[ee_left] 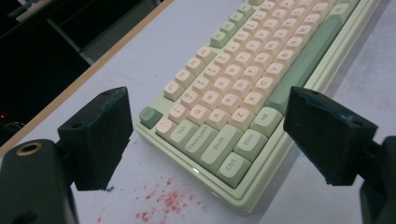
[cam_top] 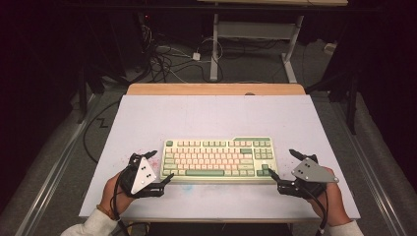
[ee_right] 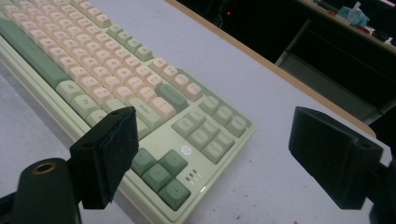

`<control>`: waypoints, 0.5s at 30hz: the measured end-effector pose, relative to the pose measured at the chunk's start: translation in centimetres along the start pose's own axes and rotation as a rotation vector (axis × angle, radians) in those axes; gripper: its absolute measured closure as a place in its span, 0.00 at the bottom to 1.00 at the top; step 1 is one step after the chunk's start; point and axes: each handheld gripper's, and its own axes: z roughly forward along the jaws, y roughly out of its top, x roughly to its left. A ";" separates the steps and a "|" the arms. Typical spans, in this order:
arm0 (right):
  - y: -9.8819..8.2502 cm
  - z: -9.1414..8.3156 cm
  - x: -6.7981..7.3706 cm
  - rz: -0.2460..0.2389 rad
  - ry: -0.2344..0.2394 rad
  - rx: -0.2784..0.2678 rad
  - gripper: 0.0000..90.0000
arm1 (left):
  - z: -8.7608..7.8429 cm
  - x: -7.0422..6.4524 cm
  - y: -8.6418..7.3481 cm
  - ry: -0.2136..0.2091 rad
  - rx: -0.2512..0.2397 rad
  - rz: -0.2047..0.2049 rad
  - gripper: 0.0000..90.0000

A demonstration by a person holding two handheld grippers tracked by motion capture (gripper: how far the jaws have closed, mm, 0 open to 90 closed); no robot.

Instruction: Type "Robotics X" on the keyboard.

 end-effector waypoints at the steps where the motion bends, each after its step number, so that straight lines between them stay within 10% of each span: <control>1: -0.1 -0.1 0.0 0.001 -0.001 0.005 0.18 | -0.1 0.0 -0.1 0.000 0.001 -0.002 0.17; 15: -1.6 -0.8 -0.5 0.009 -0.018 0.019 0.18 | -0.4 0.3 -1.3 0.011 0.032 -0.009 0.17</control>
